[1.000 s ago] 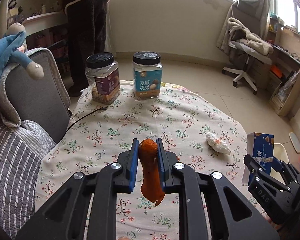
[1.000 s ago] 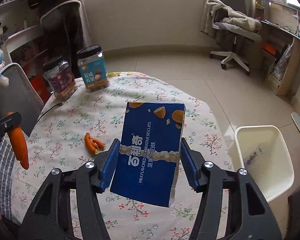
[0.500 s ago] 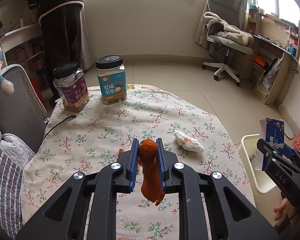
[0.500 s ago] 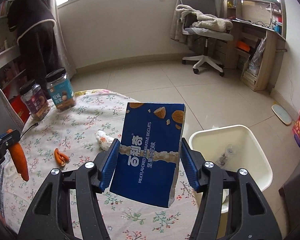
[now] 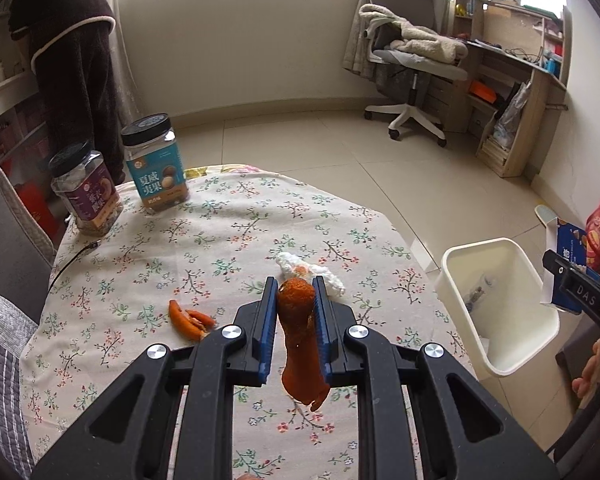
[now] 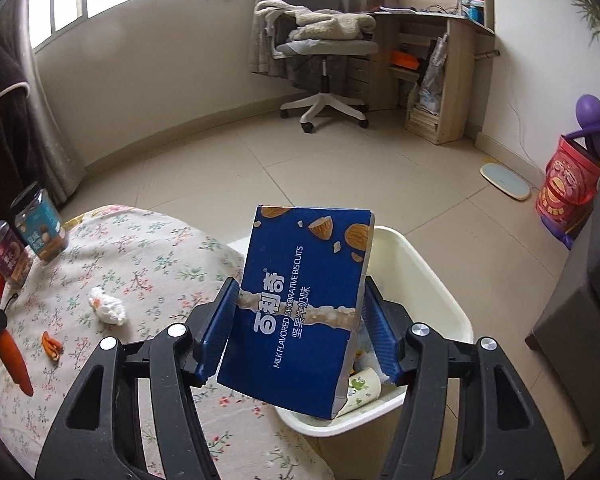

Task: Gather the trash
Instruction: 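Carry the orange piece and blue box over the white bin with both tools, then open both tools to drop the orange piece and blue box into the bin, then return both tools to the table toward the orange piece and white tissue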

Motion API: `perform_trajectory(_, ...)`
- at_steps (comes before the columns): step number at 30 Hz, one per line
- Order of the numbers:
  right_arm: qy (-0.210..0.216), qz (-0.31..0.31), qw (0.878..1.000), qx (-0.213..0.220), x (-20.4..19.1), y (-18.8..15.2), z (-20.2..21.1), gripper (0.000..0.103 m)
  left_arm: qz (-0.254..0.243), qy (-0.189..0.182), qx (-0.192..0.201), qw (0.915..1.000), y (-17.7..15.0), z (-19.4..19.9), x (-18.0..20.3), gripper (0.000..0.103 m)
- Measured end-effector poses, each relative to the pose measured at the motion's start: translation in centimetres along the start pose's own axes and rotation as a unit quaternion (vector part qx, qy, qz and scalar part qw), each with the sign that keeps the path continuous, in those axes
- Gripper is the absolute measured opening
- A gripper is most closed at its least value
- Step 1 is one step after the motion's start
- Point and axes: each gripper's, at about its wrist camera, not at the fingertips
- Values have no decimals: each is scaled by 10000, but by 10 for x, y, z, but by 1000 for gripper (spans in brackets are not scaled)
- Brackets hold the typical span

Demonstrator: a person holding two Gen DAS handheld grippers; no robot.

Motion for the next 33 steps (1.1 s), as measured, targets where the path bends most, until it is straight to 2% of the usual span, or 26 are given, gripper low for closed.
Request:
perform_trajectory(4, -248, -466, 9986, -10, 32, 7, 0, 66, -226, -195, 19, 9996, 5, -5, 28, 18)
perform_trajectory(7, -425, -667, 9969, 18, 49, 11, 2, 78, -413, -348, 45, 9985, 11, -8, 54, 18)
perform_trajectory(11, -583, -869, 9945, 79, 70, 12, 7, 85, -536, -661, 49, 9964, 21, -12, 91, 18)
perform_trajectory(20, -1024, -1193, 9870, 322, 106, 14, 18, 90, -762, -1250, -60, 9892, 36, -23, 174, 18)
perform_trajectory(26, -1227, -1429, 9813, 397, 129, 12, 25, 92, -887, -1655, -221, 9820, 44, -30, 213, 19)
perform_trajectory(27, -1249, -1459, 9805, 417, 133, 13, 26, 92, -921, -1734, -258, 9802, 44, -31, 218, 21)
perform_trajectory(28, -1267, -1478, 9799, 431, 135, 14, 27, 92, -931, -1808, -306, 9786, 45, -32, 222, 30)
perform_trajectory(29, -1281, -1483, 9796, 440, 136, 14, 28, 92, -917, -1877, -344, 9773, 44, -32, 224, 50)
perform_trajectory(30, -1281, -1483, 9796, 450, 137, 13, 29, 92, -884, -1913, -356, 9769, 45, -32, 224, 60)
perform_trajectory(33, -1230, -1422, 9811, 465, 131, 12, 30, 94, -892, -1814, -314, 9789, 44, -29, 217, 61)
Point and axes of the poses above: each gripper's, at about its wrist camera, not at the fingertips, and z roughly against the way its jaws point, x to its right, y to its top, and after that the axes turned 2 degrees about y, right-handed
